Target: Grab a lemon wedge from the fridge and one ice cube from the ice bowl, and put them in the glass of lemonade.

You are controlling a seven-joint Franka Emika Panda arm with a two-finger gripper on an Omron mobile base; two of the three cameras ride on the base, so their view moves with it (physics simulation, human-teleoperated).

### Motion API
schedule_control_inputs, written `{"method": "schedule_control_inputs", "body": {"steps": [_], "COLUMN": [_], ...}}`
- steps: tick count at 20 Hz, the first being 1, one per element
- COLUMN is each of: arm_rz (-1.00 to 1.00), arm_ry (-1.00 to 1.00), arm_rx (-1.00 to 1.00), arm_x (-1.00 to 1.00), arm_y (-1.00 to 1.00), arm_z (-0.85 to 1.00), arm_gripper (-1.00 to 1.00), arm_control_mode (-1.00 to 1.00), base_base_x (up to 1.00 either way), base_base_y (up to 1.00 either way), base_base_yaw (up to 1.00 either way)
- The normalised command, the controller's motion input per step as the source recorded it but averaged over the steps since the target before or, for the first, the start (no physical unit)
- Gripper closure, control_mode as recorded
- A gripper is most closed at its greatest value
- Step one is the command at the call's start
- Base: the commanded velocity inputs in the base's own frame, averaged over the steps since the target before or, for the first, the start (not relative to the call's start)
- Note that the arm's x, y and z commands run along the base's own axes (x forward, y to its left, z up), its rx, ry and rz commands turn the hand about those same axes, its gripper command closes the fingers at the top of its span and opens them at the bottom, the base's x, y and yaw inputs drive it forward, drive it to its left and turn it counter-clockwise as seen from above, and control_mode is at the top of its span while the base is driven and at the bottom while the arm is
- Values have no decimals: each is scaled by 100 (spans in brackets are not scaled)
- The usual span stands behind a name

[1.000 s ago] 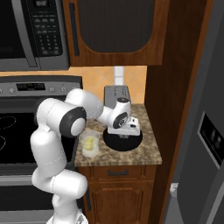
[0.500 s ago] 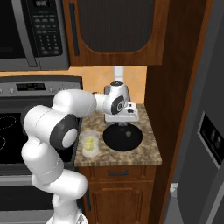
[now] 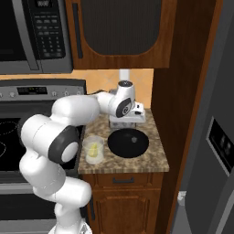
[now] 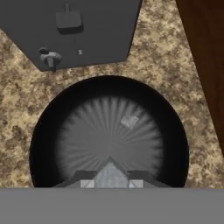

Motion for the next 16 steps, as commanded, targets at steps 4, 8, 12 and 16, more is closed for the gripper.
{"method": "schedule_control_inputs", "body": {"steps": [4, 8, 12, 16], "arm_rz": [4, 9, 30, 42], "arm_ry": [-13, -13, -3, -2], "arm_rx": [8, 8, -5, -8], "arm_x": [-14, -40, -92, -93], "arm_y": [0, 11, 70, 92], "arm_z": [29, 18, 12, 0], "arm_gripper": [100, 100, 100, 100], "arm_control_mode": [-100, -100, -100, -100], "base_base_x": [0, 0, 0, 0], "base_base_y": [0, 0, 0, 0], "base_base_yaw": [0, 0, 0, 0]}}
